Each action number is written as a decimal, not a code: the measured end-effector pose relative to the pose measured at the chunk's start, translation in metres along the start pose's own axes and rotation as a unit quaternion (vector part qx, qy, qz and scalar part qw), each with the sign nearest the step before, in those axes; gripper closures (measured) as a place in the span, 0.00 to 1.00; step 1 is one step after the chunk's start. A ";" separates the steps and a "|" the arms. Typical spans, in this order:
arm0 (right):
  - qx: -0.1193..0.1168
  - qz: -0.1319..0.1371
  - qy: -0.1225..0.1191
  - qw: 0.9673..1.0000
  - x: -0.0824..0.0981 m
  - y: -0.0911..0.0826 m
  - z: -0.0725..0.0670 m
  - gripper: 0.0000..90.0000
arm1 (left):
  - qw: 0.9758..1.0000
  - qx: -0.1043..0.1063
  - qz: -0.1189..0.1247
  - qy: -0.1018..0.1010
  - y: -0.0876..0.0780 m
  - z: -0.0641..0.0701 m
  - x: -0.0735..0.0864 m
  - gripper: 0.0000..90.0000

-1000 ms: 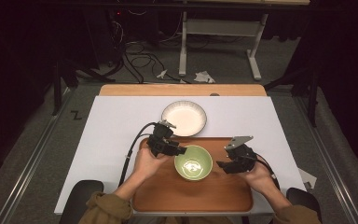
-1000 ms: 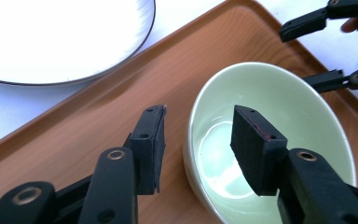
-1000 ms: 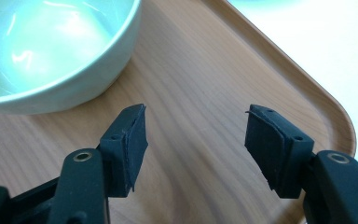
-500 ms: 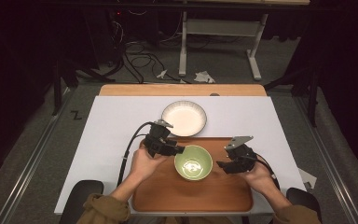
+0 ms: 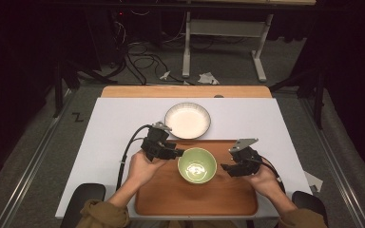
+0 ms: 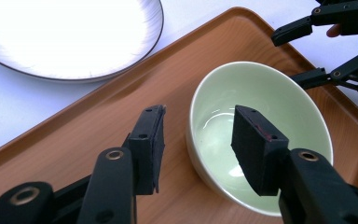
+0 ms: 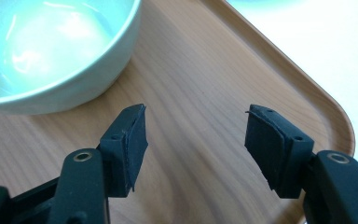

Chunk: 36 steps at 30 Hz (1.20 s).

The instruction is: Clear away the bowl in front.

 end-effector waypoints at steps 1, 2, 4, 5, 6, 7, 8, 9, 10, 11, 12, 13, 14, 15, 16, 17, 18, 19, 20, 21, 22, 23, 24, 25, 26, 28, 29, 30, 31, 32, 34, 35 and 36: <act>0.000 -0.001 -0.001 1.000 0.000 0.000 0.000 0.43 | 1.000 -0.001 -0.001 0.001 -0.001 -0.001 0.001 0.60; 0.000 0.000 -0.002 1.000 0.000 0.000 0.000 0.43 | 1.000 -0.001 -0.001 0.001 -0.002 -0.001 0.002 0.60; 0.000 0.000 0.000 1.000 0.000 0.000 0.000 0.43 | 1.000 0.001 0.002 0.000 -0.002 -0.001 0.002 0.60; 0.000 0.000 0.000 1.000 0.000 0.000 0.000 0.43 | 1.000 0.001 0.002 0.000 -0.003 -0.002 0.003 0.60; 0.000 0.000 0.000 1.000 0.000 0.000 0.000 0.43 | 1.000 0.001 0.003 -0.001 -0.003 -0.002 0.003 0.60; 0.000 0.000 0.000 1.000 0.000 0.000 0.000 0.43 | 1.000 -0.003 -0.002 0.000 -0.004 -0.003 0.005 0.60; 0.000 0.000 0.000 1.000 0.000 0.000 0.000 0.43 | 1.000 -0.004 0.002 -0.005 -0.005 -0.003 0.005 0.60; 0.000 0.000 0.000 1.000 0.000 0.000 0.000 0.43 | 1.000 -0.005 0.001 -0.003 -0.005 -0.003 0.005 0.60; 0.000 0.000 0.000 1.000 0.000 0.000 0.000 0.43 | 1.000 -0.004 -0.001 -0.001 -0.006 -0.003 0.006 0.59; 0.000 0.000 0.000 1.000 0.000 0.000 0.000 0.43 | 1.000 -0.004 0.001 -0.002 -0.006 -0.003 0.006 0.59; 0.000 0.000 0.000 1.000 0.000 0.000 0.000 0.43 | 1.000 -0.005 0.001 -0.001 -0.007 -0.003 0.007 0.59; 0.000 0.000 0.000 1.000 0.000 0.000 0.000 0.43 | 1.000 -0.005 0.000 -0.001 -0.008 -0.002 0.007 0.59; 0.000 0.000 0.000 1.000 0.000 0.000 0.000 0.43 | 1.000 -0.007 0.002 -0.002 -0.008 -0.002 0.008 0.59; 0.000 0.000 0.000 1.000 0.000 0.000 0.000 0.43 | 1.000 -0.007 0.000 0.000 -0.008 -0.003 0.009 0.59; 0.000 0.000 0.000 1.000 0.000 0.000 0.000 0.43 | 1.000 -0.007 0.000 0.000 -0.008 -0.003 0.009 0.59; -0.001 -0.002 -0.003 1.000 0.000 0.000 0.000 0.43 | 1.000 -0.008 0.001 -0.002 -0.008 -0.003 0.010 0.59; -0.001 -0.002 -0.004 1.000 0.000 0.001 0.000 0.43 | 1.000 -0.006 0.001 -0.003 -0.008 -0.003 0.011 0.59; -0.001 -0.002 -0.002 1.000 0.000 0.001 0.000 0.43 | 1.000 -0.006 0.001 -0.004 -0.009 -0.004 0.011 0.59; 0.001 -0.002 -0.006 1.000 0.000 0.001 0.001 0.43 | 1.000 -0.006 0.003 -0.004 -0.009 -0.004 0.012 0.59; 0.000 -0.001 -0.003 1.000 0.000 0.001 0.000 0.43 | 1.000 -0.005 0.005 -0.005 -0.009 -0.004 0.012 0.59; -0.001 -0.002 -0.003 1.000 0.000 0.000 0.000 0.43 | 1.000 -0.005 0.006 -0.005 -0.009 -0.004 0.012 0.59; 0.001 0.000 -0.002 1.000 0.000 0.001 0.001 0.43 | 1.000 -0.007 0.008 -0.004 -0.009 -0.004 0.012 0.59; 0.001 0.001 -0.002 1.000 0.000 0.000 0.001 0.43 | 1.000 -0.011 0.008 -0.001 -0.009 -0.004 0.013 0.59; 0.001 0.002 0.000 1.000 0.000 0.000 0.001 0.43 | 1.000 -0.013 0.008 0.001 -0.009 -0.004 0.014 0.59; 0.002 0.001 -0.002 1.000 0.000 0.000 0.001 0.43 | 1.000 -0.014 0.009 0.002 -0.009 -0.004 0.014 0.59; 0.002 -0.001 0.000 1.000 0.001 0.000 0.001 0.43 | 1.000 -0.018 0.009 0.003 -0.008 -0.004 0.016 0.59; 0.001 -0.002 0.000 1.000 0.001 0.000 0.001 0.43 | 1.000 -0.019 0.009 0.004 -0.007 -0.005 0.017 0.59; 0.001 -0.002 0.000 1.000 0.001 0.000 0.001 0.43 | 1.000 -0.022 0.007 0.005 -0.007 -0.006 0.018 0.59; 0.002 -0.001 -0.001 1.000 0.001 0.000 0.001 0.43 | 1.000 -0.026 0.007 0.007 -0.006 -0.006 0.018 0.59; 0.002 -0.001 -0.001 1.000 0.001 0.000 0.002 0.43 | 1.000 -0.028 0.010 0.009 -0.006 -0.007 0.019 0.59; 0.001 -0.001 0.000 1.000 0.001 0.001 0.002 0.43 | 0.999 -0.032 0.016 0.015 -0.007 -0.008 0.019 0.59; 0.002 -0.001 0.000 1.000 0.001 0.000 0.002 0.43 | 0.999 -0.031 0.017 0.014 -0.007 -0.008 0.019 0.59; 0.002 -0.001 -0.001 1.000 0.001 0.000 0.002 0.43 | 0.999 -0.032 0.017 0.015 -0.007 -0.009 0.019 0.59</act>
Point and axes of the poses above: each handheld gripper's, and its own axes: y roughly forward along the jaws, x roughly out of its underside, z roughly to its right, the point moved 9 cm from there along y, roughly forward along the jaws, and after that the axes turned 2 degrees about -y, right-handed, at the moved point
